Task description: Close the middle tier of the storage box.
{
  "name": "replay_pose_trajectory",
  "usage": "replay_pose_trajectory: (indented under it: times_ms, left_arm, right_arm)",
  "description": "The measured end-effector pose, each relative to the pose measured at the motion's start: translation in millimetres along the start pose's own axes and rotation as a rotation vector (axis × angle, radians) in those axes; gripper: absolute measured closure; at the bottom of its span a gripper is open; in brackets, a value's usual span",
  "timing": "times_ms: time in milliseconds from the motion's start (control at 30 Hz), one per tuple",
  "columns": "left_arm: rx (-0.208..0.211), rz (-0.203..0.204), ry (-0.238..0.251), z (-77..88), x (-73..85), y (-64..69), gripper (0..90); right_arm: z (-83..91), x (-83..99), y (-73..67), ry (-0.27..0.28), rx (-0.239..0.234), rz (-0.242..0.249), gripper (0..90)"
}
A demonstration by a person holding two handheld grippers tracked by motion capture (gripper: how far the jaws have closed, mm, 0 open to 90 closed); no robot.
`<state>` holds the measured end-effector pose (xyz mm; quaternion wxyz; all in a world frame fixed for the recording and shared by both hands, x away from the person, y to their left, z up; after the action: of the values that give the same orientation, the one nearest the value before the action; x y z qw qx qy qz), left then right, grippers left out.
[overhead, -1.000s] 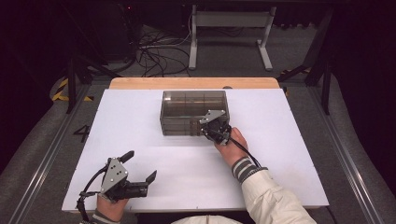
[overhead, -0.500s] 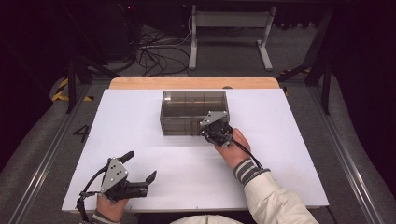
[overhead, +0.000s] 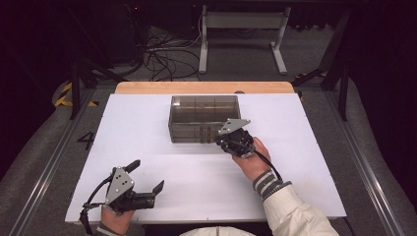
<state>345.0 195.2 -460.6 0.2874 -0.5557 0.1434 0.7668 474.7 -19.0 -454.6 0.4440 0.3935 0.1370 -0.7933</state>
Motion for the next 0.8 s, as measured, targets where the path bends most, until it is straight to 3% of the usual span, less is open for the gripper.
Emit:
replay_pose_trajectory:
  times_ms: [233,400,800]
  left_arm:
    - [0.0,0.005,-0.003,-0.8,-0.5,-0.7,3.1]
    - [-0.004,0.003,-0.011,-0.9,-0.1,-0.9,3.3]
    - [-0.006,0.004,-0.013,0.3,0.5,-0.4,3.4]
  right_arm:
    - [26.9,3.4,2.5,0.069,-0.006,-0.006,67.6]
    - [43.5,11.2,6.4,0.108,-0.026,-0.048,50.6]
    - [84.2,25.5,5.3,0.22,-0.051,-0.066,40.0]
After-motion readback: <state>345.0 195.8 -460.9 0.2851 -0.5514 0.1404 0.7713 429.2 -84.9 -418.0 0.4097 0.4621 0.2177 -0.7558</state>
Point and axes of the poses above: each handheld gripper's, and its own axes: z roughly backward along the jaws, x roughly out of its underside, y roughly to its right, the point moved 10 cm from there along -z, roughly forward along the jaws, and after that the axes turned 2 degrees about -z, right-handed, at the moved point
